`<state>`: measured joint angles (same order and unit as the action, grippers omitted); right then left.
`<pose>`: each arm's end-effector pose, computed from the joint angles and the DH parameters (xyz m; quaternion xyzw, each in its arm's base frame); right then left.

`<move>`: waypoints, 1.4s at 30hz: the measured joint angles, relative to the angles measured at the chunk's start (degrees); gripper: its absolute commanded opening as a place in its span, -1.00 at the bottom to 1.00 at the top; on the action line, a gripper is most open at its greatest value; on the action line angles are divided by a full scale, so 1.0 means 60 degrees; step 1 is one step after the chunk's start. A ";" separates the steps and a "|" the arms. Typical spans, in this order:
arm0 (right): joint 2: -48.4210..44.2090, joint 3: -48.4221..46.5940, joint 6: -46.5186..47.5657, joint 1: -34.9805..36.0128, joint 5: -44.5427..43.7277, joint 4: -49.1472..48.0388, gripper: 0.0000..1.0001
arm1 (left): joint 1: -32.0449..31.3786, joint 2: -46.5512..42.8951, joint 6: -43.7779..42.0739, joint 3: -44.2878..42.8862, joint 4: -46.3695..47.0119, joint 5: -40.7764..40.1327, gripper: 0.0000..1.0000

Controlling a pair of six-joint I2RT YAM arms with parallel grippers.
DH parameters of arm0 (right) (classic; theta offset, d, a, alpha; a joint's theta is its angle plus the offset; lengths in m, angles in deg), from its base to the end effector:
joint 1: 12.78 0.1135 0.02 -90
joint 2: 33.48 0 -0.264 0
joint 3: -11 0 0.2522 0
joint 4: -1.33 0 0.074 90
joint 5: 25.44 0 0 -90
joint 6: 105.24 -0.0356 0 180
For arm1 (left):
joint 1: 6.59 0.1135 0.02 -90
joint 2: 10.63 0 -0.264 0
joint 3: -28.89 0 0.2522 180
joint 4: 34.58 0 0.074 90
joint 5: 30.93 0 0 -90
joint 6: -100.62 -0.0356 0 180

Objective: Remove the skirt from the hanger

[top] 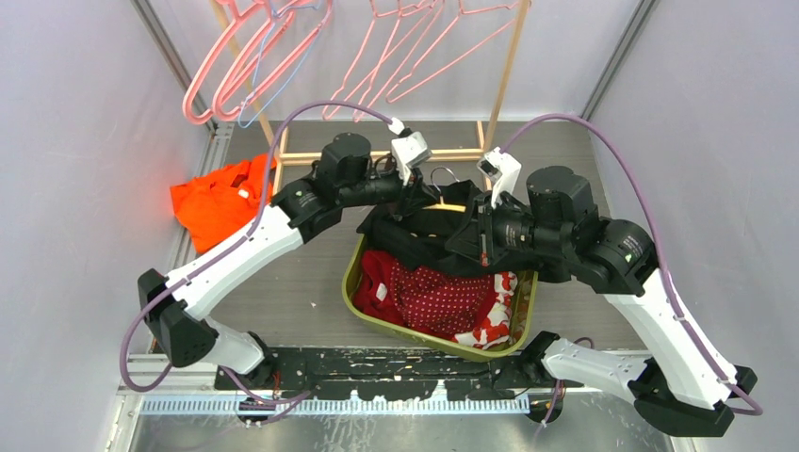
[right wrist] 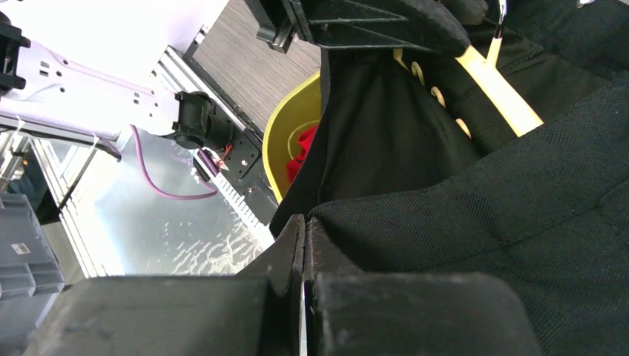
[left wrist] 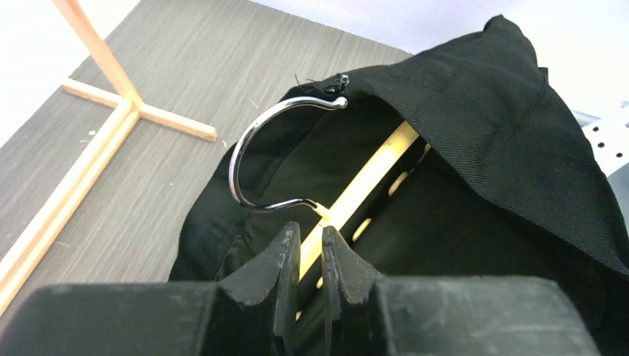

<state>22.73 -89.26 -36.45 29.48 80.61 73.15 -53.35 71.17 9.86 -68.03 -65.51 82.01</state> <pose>0.1045 0.1083 0.4578 -0.2258 0.8203 0.3708 0.3723 0.2150 -0.2489 0.4115 0.4247 0.6671 -0.3770 0.4821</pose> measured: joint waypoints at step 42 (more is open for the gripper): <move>0.0270 -0.0087 0.0299 0.0000 -0.0018 0.0641 -0.99 | 0.0007 0.1402 -0.0189 0.0499 0.0313 0.3435 -1.00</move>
<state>24.35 -89.78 -34.66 29.48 80.50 77.00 -53.30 79.58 8.73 -65.04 -63.63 102.62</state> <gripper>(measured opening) 0.028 0.233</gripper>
